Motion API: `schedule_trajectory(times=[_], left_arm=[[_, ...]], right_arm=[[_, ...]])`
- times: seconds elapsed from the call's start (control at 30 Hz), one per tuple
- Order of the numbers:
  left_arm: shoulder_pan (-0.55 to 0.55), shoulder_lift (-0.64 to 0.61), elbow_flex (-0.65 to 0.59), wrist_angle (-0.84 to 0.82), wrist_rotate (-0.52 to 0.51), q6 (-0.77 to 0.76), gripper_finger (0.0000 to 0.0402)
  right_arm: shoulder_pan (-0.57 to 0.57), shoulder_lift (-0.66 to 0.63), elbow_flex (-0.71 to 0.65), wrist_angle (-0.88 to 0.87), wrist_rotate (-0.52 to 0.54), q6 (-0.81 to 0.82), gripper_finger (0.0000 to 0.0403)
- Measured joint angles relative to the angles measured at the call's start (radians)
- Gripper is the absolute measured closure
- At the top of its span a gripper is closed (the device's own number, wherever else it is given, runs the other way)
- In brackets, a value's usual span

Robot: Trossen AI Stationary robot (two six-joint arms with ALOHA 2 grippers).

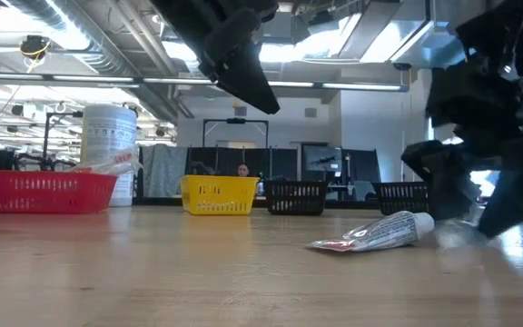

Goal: Pick & Place Travel size toiletries
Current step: Put the green toothbrush into the red bin

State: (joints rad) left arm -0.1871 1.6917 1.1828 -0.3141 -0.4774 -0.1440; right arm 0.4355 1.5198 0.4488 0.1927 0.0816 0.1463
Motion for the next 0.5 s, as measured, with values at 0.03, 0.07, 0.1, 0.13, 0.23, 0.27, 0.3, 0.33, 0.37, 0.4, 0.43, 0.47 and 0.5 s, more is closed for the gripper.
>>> schedule_trajectory(times=[0.03, 0.07, 0.1, 0.13, 0.23, 0.27, 0.3, 0.33, 0.37, 0.4, 0.43, 0.47, 0.5], left_arm=[[0.0, 0.0, 0.0, 0.0, 0.0, 0.0, 0.0275], [0.0, 0.0, 0.0, 0.0, 0.0, 0.0, 0.0275], [0.0, 0.0, 0.0, 0.0, 0.0, 0.0, 0.0275], [0.0, 0.0, 0.0, 0.0, 0.0, 0.0, 0.0275], [0.0, 0.0, 0.0, 0.0, 0.0, 0.0, 0.0275], [0.0, 0.0, 0.0, 0.0, 0.0, 0.0, 0.0275], [0.0, 0.0, 0.0, 0.0, 0.0, 0.0, 0.0275], [0.0, 0.0, 0.0, 0.0, 0.0, 0.0, 0.0275], [0.0, 0.0, 0.0, 0.0, 0.0, 0.0, 0.0275], [0.0, 0.0, 0.0, 0.001, 0.0, 0.0, 0.0275], [0.0, 0.0, 0.0, 0.002, 0.0, 0.0, 0.0275], [0.0, 0.0, 0.0, 0.004, 0.0, 0.0, 0.0275], [0.0, 0.0, 0.0, 0.006, 0.0, 0.0, 0.0275]], right_arm=[[0.0, 0.006, 0.0, 0.0, -0.01, -0.002, 0.0191], [0.0, 0.012, 0.0, 0.005, -0.014, -0.005, 0.0189], [0.0, 0.016, 0.001, 0.008, -0.016, -0.009, 0.0188], [0.0, 0.02, 0.001, 0.009, -0.013, -0.016, 0.019], [-0.003, 0.028, 0.003, 0.017, -0.011, -0.033, 0.0204], [-0.004, 0.03, 0.003, 0.018, -0.011, -0.036, 0.0214], [-0.005, 0.031, 0.003, 0.018, -0.012, -0.039, 0.0225], [-0.006, 0.031, 0.003, 0.018, -0.012, -0.04, 0.0237], [-0.007, 0.032, 0.003, 0.018, -0.014, -0.041, 0.0251], [-0.01, 0.032, 0.003, 0.018, -0.016, -0.042, 0.0266], [-0.013, 0.032, 0.003, 0.018, -0.021, -0.044, 0.0281], [-0.016, 0.032, 0.003, 0.018, -0.032, -0.051, 0.0298], [-0.02, 0.032, 0.003, 0.018, -0.041, -0.055, 0.0315]])
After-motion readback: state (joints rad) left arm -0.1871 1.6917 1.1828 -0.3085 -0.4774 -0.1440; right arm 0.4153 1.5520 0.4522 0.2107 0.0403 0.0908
